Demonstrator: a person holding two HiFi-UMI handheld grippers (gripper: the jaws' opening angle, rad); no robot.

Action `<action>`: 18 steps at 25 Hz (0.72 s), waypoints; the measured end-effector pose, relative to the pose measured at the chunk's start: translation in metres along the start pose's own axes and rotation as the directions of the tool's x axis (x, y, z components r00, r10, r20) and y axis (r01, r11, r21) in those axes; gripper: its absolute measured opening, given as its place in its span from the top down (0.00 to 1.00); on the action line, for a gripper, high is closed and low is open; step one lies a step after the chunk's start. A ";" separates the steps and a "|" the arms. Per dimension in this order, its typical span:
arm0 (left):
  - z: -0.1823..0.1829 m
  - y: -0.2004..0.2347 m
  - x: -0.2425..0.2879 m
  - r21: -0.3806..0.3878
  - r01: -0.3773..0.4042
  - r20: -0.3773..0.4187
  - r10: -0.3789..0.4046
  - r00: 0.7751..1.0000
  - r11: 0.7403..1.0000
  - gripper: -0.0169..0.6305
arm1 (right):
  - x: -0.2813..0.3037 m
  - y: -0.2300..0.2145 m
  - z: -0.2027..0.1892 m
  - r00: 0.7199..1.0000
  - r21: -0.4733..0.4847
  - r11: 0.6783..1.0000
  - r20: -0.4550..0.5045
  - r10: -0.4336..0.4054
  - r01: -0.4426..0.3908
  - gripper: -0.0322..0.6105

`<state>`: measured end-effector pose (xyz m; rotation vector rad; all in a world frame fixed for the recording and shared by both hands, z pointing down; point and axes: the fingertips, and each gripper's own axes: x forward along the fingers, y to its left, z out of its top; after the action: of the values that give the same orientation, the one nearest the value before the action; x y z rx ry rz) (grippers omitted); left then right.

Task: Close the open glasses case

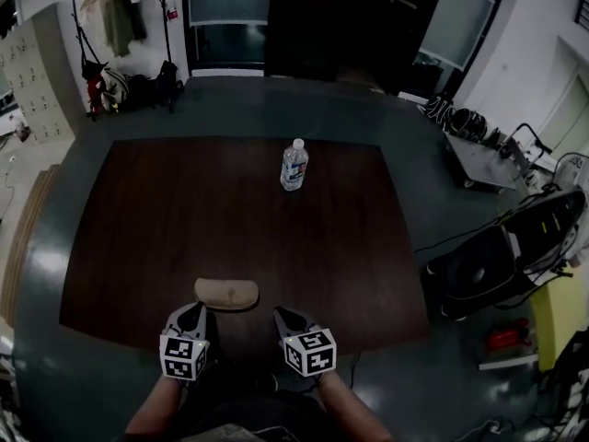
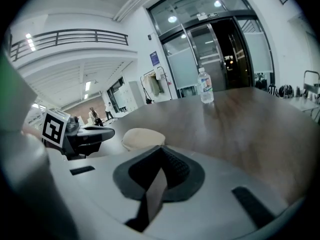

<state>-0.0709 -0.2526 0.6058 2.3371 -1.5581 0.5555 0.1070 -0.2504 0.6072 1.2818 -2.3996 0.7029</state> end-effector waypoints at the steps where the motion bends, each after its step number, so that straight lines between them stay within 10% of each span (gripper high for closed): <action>1: 0.003 -0.007 -0.006 -0.006 -0.002 0.013 0.002 1.000 1.000 0.96 | -0.007 -0.002 -0.004 1.000 0.007 1.000 0.004 0.000 0.000 0.97; 18: -0.007 -0.062 -0.086 -0.027 0.003 0.052 -0.002 0.999 1.000 0.96 | -0.059 0.021 -0.052 0.999 0.083 0.996 0.013 0.031 -0.032 0.97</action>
<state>-0.0444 -0.1557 0.5718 2.3508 -1.5750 0.4741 0.1241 -0.1716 0.6147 1.2866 -2.4283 0.8136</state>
